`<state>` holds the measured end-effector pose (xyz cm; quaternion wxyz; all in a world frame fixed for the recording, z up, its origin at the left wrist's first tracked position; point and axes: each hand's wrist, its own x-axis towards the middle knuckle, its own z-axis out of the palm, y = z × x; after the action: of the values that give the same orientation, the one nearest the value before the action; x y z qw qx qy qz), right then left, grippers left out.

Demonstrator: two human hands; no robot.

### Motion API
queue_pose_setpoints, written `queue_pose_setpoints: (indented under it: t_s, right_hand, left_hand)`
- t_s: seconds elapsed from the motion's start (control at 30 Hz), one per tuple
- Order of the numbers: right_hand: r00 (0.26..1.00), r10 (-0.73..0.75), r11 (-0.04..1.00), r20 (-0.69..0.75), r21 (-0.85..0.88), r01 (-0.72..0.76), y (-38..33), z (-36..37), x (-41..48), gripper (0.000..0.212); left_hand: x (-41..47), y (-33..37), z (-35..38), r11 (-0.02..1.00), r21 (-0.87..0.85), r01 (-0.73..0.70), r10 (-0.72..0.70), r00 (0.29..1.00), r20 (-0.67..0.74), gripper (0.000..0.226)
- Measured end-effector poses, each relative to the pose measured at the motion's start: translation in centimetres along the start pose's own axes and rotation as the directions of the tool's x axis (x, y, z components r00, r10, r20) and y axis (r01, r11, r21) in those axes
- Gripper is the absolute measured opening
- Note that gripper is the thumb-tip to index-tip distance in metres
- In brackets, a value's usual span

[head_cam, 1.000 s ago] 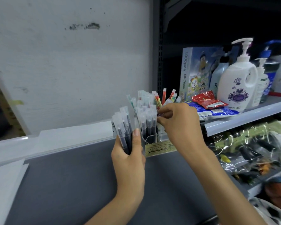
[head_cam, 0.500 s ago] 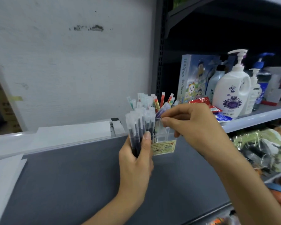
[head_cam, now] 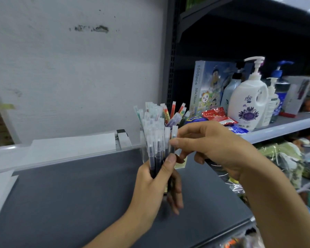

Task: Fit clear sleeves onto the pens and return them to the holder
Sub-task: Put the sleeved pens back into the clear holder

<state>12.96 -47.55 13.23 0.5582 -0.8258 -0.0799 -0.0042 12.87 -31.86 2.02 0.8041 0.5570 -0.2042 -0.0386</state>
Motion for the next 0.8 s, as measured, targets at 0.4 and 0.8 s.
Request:
queue_pose_setpoints:
  t_s: [0.4, 0.8]
  right_hand:
    - [0.744, -0.314, 0.921, -0.589, 0.002, 0.390, -1.3, -1.5, -0.7, 0.007]
    - [0.773, -0.410, 0.907, -0.483, -0.307, 0.289, 3.1, 2.1, 3.7, 0.012]
  left_hand:
    - [-0.1, -0.2, -0.2, 0.981, 0.156, -0.117, 0.156, 0.952, -0.262, 0.038]
    - [-0.1, 0.5, 0.5, 0.991, 0.073, -0.110, 0.129, 0.927, -0.353, 0.054]
